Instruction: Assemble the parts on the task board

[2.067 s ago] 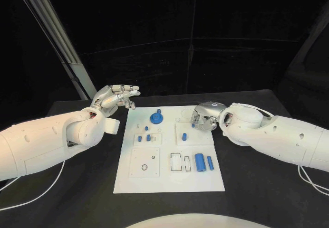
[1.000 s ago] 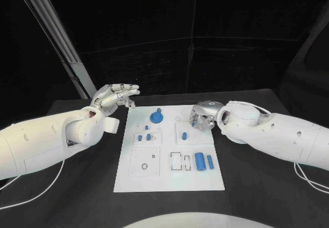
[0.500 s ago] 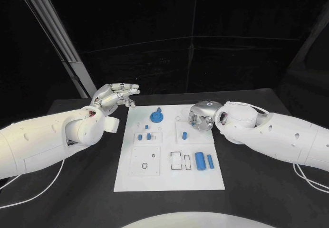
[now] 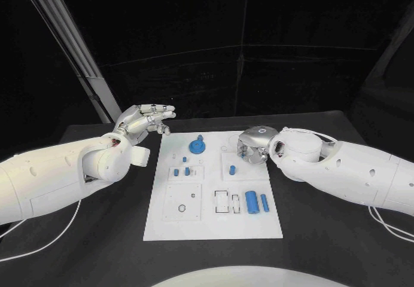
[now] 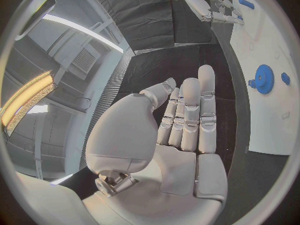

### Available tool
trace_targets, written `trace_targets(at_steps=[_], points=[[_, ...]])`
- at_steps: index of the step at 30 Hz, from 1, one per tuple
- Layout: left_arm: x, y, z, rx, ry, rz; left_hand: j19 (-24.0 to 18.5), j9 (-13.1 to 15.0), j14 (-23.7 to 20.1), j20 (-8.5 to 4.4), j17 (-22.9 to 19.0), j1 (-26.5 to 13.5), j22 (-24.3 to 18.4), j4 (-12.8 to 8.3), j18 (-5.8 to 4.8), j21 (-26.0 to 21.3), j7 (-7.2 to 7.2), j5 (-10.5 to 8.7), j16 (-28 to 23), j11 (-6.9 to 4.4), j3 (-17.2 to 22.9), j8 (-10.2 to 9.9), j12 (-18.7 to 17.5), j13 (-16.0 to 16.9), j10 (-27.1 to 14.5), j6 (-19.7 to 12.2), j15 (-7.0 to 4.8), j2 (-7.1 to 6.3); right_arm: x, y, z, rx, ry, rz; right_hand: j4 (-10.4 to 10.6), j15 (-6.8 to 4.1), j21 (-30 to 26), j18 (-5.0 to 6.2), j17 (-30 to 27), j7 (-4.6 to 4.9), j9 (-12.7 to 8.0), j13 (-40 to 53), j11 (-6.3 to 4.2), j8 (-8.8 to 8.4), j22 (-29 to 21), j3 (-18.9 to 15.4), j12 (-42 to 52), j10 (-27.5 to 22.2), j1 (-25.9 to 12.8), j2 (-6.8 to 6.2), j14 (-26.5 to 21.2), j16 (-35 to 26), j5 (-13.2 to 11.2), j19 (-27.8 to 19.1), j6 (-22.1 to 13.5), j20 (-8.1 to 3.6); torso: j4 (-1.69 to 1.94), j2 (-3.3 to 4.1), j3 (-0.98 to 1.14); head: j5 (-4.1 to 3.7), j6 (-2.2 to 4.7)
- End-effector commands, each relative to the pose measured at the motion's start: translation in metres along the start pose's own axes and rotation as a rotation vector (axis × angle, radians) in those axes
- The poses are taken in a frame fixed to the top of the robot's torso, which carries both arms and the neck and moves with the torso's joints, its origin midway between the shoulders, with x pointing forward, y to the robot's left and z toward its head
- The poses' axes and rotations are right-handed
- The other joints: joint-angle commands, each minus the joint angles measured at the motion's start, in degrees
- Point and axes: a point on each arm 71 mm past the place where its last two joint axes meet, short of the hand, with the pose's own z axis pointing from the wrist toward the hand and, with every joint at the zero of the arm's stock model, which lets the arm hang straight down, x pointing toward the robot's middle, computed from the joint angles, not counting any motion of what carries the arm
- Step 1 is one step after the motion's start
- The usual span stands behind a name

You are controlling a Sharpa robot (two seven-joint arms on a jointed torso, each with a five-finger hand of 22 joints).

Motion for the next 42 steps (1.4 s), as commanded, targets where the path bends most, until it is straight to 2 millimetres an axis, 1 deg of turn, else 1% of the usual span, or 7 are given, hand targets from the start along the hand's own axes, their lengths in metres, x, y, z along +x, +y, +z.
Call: trace_targets(at_steps=[1, 6, 11, 30, 34, 38, 42], points=[[0.000, -0.001, 0.000, 0.003, 0.007, -0.008, -0.4, 0.0, -0.4, 0.02, 0.0, 0.3, -0.1, -0.4, 0.81, -0.3, 0.11, 0.37, -0.3, -0.05, -0.1, 0.3, 0.4, -0.1, 0.0, 0.1, 0.12, 0.24, 0.013, -0.001, -0.002, 0.034, 0.054, -0.057, -1.0, -0.42, 0.7, -0.69, 0.5, -0.02, 0.2, 0.2, -0.08, 0.41, 0.9, 0.5, 0.3, 0.8, 0.8, 0.96, 1.3, 0.8, -0.4, 0.4, 0.8, -0.03, 0.00, 0.00, 0.03, -0.06, -0.01], [-0.001, -0.001, 0.001, 0.001, 0.006, -0.008, -0.4, 0.0, -0.4, 0.01, -0.1, 0.4, -0.1, -0.4, 0.80, -0.3, 0.13, 0.37, -0.3, -0.04, -0.2, 0.3, 0.4, -0.1, -0.1, 0.0, 0.12, 0.25, 0.009, 0.000, -0.002, 0.035, 0.001, -0.065, -2.1, -0.55, 2.1, -0.96, 1.0, -0.14, 0.3, 0.4, -0.21, 0.49, 2.7, 1.5, 0.6, 1.6, 1.3, 1.47, 1.2, 1.7, -0.5, 0.9, 1.5, -0.18, -0.03, 0.00, 0.04, -0.14, -0.05], [-0.002, -0.001, 0.001, 0.000, 0.004, -0.007, -0.3, 0.0, -0.5, 0.01, -0.1, 0.4, -0.1, -0.5, 0.80, -0.4, 0.15, 0.37, -0.3, -0.03, -0.2, 0.4, 0.4, -0.1, -0.1, 0.0, 0.12, 0.27, 0.006, 0.002, -0.004, 0.025, -0.045, -0.056, -2.2, -0.55, 2.6, -1.07, 1.1, -0.13, 0.3, 0.4, -0.25, 0.47, 3.3, 1.6, 0.6, 1.7, 1.1, 1.45, 1.2, 1.9, -0.5, 1.1, 1.6, -0.19, -0.06, -0.04, 0.07, -0.18, -0.06], [-0.006, -0.001, 0.001, -0.002, -0.005, -0.002, -0.3, 0.0, -0.5, -0.01, -0.2, 0.6, -0.2, -0.6, 0.79, -0.4, 0.18, 0.38, -0.4, 0.00, -0.2, 0.4, 0.5, -0.1, -0.3, -0.1, 0.13, 0.37, -0.003, -0.002, -0.024, 0.015, -0.138, 0.005, -2.3, -0.54, 3.3, -1.22, 1.5, -0.16, 0.4, 0.4, -0.27, 0.33, 4.3, 1.6, 0.5, 1.7, 0.4, 1.31, 1.3, 2.6, -0.7, 1.3, 1.8, -0.18, -0.02, -0.09, -0.04, -0.36, 0.16], [-0.007, -0.001, 0.001, -0.002, -0.006, -0.001, -0.3, 0.0, -0.5, -0.01, -0.2, 0.6, -0.2, -0.6, 0.79, -0.4, 0.18, 0.38, -0.4, 0.00, -0.2, 0.4, 0.5, -0.1, -0.3, -0.1, 0.13, 0.37, -0.006, 0.000, -0.029, 0.007, -0.159, 0.016, -2.3, -0.54, 3.4, -1.23, 1.6, -0.16, 0.4, 0.4, -0.28, 0.33, 4.4, 1.6, 0.5, 1.7, 0.4, 1.30, 1.3, 2.7, -0.7, 1.3, 1.8, -0.17, -0.11, -0.15, -0.03, -0.39, 0.27], [-0.007, -0.001, 0.001, -0.002, -0.006, -0.002, -0.3, 0.0, -0.5, -0.01, -0.2, 0.6, -0.2, -0.6, 0.79, -0.4, 0.18, 0.38, -0.4, 0.00, -0.2, 0.4, 0.5, -0.1, -0.3, -0.1, 0.13, 0.37, -0.010, 0.004, -0.034, -0.004, -0.176, 0.029, -2.3, -0.55, 3.5, -1.25, 1.7, -0.18, 0.4, 0.4, -0.29, 0.32, 4.6, 1.6, 0.5, 1.8, 0.2, 1.30, 1.3, 2.9, -0.8, 1.4, 1.9, -0.17, -0.04, -0.12, -0.08, -0.53, 0.44], [-0.007, -0.001, 0.000, -0.002, -0.006, -0.002, -0.3, 0.0, -0.5, -0.01, -0.2, 0.6, -0.2, -0.6, 0.79, -0.4, 0.18, 0.38, -0.4, 0.00, -0.2, 0.4, 0.5, -0.1, -0.3, -0.1, 0.13, 0.37, -0.017, 0.012, -0.038, -0.024, -0.202, 0.053, -2.3, -0.55, 3.5, -1.26, 1.7, -0.18, 0.4, 0.4, -0.29, 0.32, 4.6, 1.6, 0.5, 1.8, 0.2, 1.30, 1.3, 2.9, -0.8, 1.4, 1.9, -0.17, 0.04, -0.08, -0.05, -0.62, 0.47]])
